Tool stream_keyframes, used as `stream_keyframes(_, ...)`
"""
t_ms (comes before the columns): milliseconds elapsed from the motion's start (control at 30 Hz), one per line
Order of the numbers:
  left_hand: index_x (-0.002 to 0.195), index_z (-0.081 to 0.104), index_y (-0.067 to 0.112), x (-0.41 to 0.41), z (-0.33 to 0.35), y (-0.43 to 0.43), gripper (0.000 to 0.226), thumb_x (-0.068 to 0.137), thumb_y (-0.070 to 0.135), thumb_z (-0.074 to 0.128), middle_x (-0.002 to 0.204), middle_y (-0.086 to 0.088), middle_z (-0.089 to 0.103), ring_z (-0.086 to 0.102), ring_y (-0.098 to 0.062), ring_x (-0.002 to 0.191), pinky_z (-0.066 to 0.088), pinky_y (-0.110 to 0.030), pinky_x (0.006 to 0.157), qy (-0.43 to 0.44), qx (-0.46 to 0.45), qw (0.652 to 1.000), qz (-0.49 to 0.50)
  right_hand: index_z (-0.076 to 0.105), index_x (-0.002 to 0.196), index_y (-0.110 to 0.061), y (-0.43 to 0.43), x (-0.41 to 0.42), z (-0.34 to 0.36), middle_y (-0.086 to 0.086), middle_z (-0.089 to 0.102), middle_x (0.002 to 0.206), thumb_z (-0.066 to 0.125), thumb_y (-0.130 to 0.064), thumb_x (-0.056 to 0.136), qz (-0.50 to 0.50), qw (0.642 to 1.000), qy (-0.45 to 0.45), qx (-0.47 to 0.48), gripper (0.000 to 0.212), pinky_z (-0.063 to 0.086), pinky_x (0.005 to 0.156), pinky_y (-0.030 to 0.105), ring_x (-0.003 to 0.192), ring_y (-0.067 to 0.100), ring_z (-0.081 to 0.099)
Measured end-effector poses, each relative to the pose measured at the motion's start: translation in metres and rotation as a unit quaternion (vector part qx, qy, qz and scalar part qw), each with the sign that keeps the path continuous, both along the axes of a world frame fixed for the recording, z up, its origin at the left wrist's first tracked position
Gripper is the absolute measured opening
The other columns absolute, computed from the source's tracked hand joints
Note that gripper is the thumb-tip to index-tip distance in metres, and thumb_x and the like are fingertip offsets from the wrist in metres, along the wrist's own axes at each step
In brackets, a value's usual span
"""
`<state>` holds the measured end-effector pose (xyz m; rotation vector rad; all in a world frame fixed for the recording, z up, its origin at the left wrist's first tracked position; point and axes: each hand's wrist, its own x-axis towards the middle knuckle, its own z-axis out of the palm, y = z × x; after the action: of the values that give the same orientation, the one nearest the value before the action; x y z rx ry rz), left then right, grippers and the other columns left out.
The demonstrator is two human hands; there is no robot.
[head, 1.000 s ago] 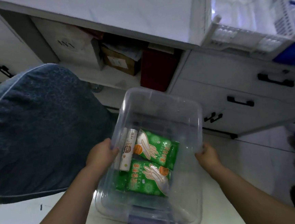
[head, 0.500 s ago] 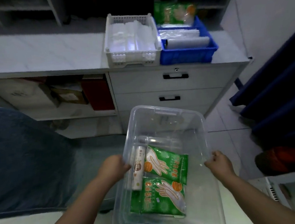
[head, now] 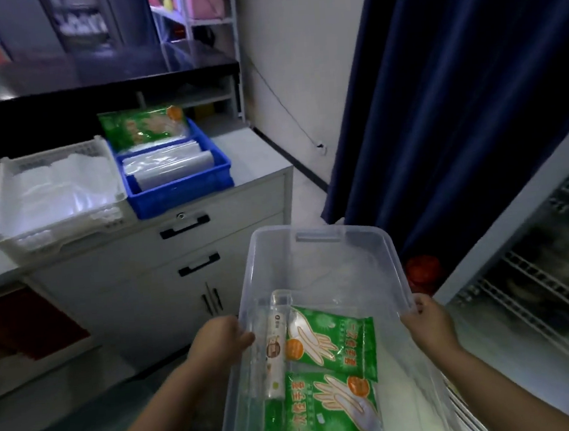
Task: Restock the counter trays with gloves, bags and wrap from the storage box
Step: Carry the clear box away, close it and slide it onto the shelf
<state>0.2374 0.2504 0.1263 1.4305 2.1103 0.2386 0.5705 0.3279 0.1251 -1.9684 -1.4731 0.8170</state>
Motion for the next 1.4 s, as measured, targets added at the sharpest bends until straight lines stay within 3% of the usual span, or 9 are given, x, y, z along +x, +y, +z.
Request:
stream_keyframes(100,0.072,0.062,0.017,0.009,0.0,0.051,0.02,0.08,0.036,0.062,0.067,0.001,0.062,0.06,-0.012,0.06,0.041,-0.023,0.048,-0.002,0.01,1.0,-0.027,0.06,0.085,-0.014,0.03,0.016,0.007,0.005,0.063,0.075,0.066,-0.012,0.079,-0.019,1.0,0.004,0.011,0.009,0.045,0.06,0.033,0.069,0.026,0.059)
stream_keyframes(233,0.06,0.052,0.02,0.008,-0.003,0.128,0.028,0.078,0.039,0.062,0.051,0.004,0.054,0.05,0.001,0.042,0.029,-0.014,0.035,-0.013,0.021,0.998,-0.053,0.058,0.078,-0.022,0.085,0.019,0.012,0.0,0.058,0.068,0.059,-0.009,0.082,-0.051,0.998,0.011,0.028,0.014,0.041,0.054,0.028,0.061,0.019,0.054)
stream_keyframes(333,0.058,0.046,0.021,0.001,-0.004,0.193,0.034,0.077,0.043,0.062,0.051,0.006,0.05,0.048,-0.004,0.046,0.029,-0.019,0.039,-0.007,0.023,0.997,-0.074,0.052,0.068,-0.029,0.135,0.013,0.019,-0.005,0.054,0.063,0.058,-0.004,0.081,-0.076,0.996,0.028,0.035,0.029,0.036,0.051,0.023,0.057,0.013,0.049)
stream_keyframes(467,0.061,0.05,0.021,-0.008,-0.001,0.275,0.031,0.076,0.044,0.064,0.057,0.006,0.055,0.052,-0.005,0.052,0.035,-0.022,0.044,-0.031,0.027,0.994,-0.098,0.057,0.075,-0.018,0.196,0.008,0.031,-0.009,0.047,0.057,0.061,-0.002,0.079,-0.107,0.993,0.014,0.036,0.018,0.034,0.05,0.023,0.052,0.007,0.043)
stream_keyframes(600,0.075,0.059,0.015,-0.004,0.011,0.346,0.027,0.079,0.041,0.063,0.072,-0.004,0.066,0.063,-0.021,0.067,0.048,-0.029,0.06,-0.033,0.049,0.989,-0.134,0.055,0.072,-0.026,0.239,0.007,0.041,-0.009,0.048,0.057,0.058,0.0,0.078,-0.155,0.986,0.033,0.055,0.027,0.036,0.051,0.023,0.052,0.008,0.044)
stream_keyframes(933,0.074,0.055,0.018,0.031,0.017,0.493,0.024,0.084,0.039,0.06,0.061,0.003,0.061,0.063,-0.012,0.051,0.05,-0.025,0.05,-0.053,0.075,0.984,-0.155,0.059,0.073,-0.022,0.374,0.038,0.038,-0.012,0.052,0.057,0.059,0.003,0.075,-0.207,0.974,0.06,0.069,0.025,0.037,0.05,0.021,0.054,0.009,0.048)
stream_keyframes(1033,0.072,0.054,0.019,0.043,0.015,0.543,0.024,0.084,0.04,0.061,0.058,0.0,0.064,0.062,-0.01,0.045,0.046,-0.023,0.045,-0.056,0.063,0.986,-0.142,0.054,0.054,-0.022,0.433,0.052,0.029,-0.014,0.047,0.039,0.059,0.005,0.072,-0.198,0.975,0.071,0.067,0.033,0.036,0.041,0.017,0.04,0.002,0.043)
stream_keyframes(1233,0.08,0.056,0.014,0.066,0.014,0.645,0.026,0.086,0.039,0.06,0.074,-0.006,0.067,0.066,-0.022,0.066,0.057,-0.039,0.07,-0.043,0.059,0.994,-0.083,0.056,0.076,-0.017,0.582,0.068,0.018,-0.005,0.054,0.058,0.063,0.008,0.075,-0.134,0.982,0.12,0.065,0.026,0.04,0.048,0.02,0.052,0.01,0.048)
stream_keyframes(1400,0.071,0.049,0.017,0.068,0.01,0.705,0.029,0.085,0.039,0.061,0.075,-0.008,0.067,0.065,-0.025,0.069,0.055,-0.038,0.068,-0.033,0.054,0.998,-0.006,0.061,0.074,-0.01,0.698,0.069,0.02,-0.002,0.053,0.053,0.061,0.012,0.074,-0.056,0.989,0.128,0.058,0.022,0.035,0.034,0.007,0.042,0.006,0.048)
